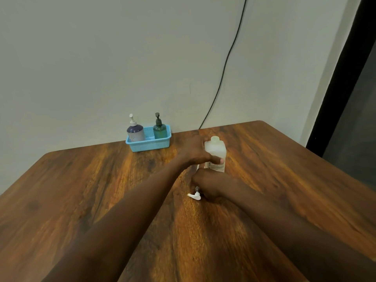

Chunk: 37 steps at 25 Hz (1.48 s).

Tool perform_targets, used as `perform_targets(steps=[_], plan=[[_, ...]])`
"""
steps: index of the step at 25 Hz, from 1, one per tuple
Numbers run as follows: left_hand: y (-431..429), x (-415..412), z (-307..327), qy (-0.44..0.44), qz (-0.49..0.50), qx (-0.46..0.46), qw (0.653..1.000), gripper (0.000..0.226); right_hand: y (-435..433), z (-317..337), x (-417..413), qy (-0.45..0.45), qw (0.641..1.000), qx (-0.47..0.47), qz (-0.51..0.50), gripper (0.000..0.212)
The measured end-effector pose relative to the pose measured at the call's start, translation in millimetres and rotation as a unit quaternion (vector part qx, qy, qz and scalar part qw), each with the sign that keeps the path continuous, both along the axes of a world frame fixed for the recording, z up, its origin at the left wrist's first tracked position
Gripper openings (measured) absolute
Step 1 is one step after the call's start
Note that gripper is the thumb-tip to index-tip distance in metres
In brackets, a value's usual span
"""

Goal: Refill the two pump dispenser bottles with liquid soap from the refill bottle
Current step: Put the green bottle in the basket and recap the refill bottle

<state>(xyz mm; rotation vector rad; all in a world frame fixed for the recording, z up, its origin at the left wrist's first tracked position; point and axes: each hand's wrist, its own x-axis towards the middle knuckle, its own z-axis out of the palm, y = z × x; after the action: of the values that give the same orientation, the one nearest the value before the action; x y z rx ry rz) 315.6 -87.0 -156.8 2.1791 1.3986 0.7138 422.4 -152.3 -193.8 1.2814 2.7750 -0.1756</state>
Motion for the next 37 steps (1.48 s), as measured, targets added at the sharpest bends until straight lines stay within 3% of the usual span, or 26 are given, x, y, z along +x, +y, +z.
perform_targets(steps=[5,9,13,15,19,22,25,27,31,37], plan=[[-1.3,-8.1,18.5,-0.092,0.047,0.035,0.994,0.081,5.8,-4.4,5.4,0.024,1.000,0.008,-0.004,0.038],[-3.0,-41.8,78.6,-0.177,0.100,0.104,0.973,0.069,10.6,1.4,8.1,0.140,0.989,0.040,0.010,0.022],[-10.2,-92.3,99.5,-0.121,0.131,0.129,0.975,0.069,16.7,25.5,2.4,0.215,0.970,0.109,0.023,0.017],[-12.4,-114.7,87.8,-0.096,0.152,0.134,0.975,0.069,19.2,34.8,-1.0,0.255,0.959,0.123,0.032,0.026],[-13.3,-149.0,49.9,-0.083,0.181,0.095,0.975,0.073,26.3,49.8,-8.1,0.340,0.930,0.139,-0.004,0.016],[-14.6,-161.6,29.0,-0.070,0.191,0.057,0.977,0.082,28.6,66.2,-15.3,0.431,0.885,0.172,-0.033,0.012],[-16.2,-164.8,21.0,-0.050,0.171,-0.002,0.984,0.107,32.1,86.6,-26.3,0.516,0.831,0.201,-0.057,0.020],[-16.3,-162.8,17.2,-0.032,0.164,-0.034,0.985,0.113,34.6,97.2,-35.1,0.546,0.814,0.185,-0.072,0.024],[-16.3,-156.9,8.9,-0.037,0.167,-0.035,0.985,0.092,37.4,110.1,-44.5,0.568,0.802,0.177,-0.061,0.029],[-17.9,-154.3,11.5,-0.030,0.163,-0.037,0.985,0.088,42.1,131.2,-42.9,0.637,0.745,0.185,-0.067,0.026]])
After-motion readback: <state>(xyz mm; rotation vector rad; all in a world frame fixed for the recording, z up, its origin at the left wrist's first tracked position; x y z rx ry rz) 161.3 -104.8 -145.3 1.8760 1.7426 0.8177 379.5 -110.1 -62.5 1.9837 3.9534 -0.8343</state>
